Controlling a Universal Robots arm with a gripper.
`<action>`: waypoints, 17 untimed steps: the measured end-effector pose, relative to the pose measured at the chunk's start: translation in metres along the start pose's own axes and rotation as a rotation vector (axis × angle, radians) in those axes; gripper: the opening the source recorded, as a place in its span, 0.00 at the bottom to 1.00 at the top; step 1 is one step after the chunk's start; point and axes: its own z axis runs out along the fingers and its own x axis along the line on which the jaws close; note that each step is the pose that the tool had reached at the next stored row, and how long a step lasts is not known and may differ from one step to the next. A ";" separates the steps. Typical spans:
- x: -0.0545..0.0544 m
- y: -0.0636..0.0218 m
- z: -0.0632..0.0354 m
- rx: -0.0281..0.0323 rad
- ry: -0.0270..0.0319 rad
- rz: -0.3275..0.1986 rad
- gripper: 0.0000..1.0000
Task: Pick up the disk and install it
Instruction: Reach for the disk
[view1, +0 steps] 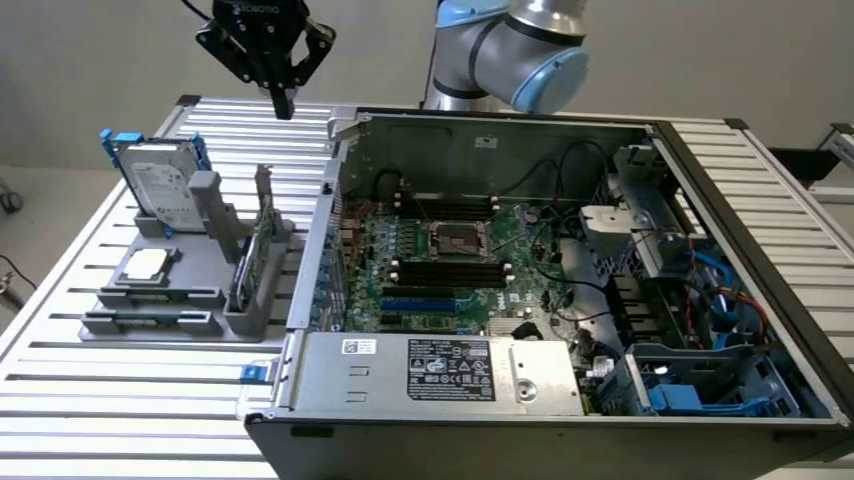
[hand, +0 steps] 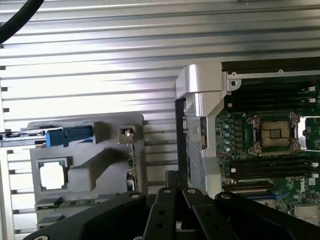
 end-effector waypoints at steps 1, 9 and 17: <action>0.005 0.0010 0.0001 0.0000 0.0000 0.000 0.11; 0.042 0.0077 0.0010 0.0001 0.0000 0.000 0.11; 0.078 0.0108 0.0019 0.0000 0.0000 0.000 0.11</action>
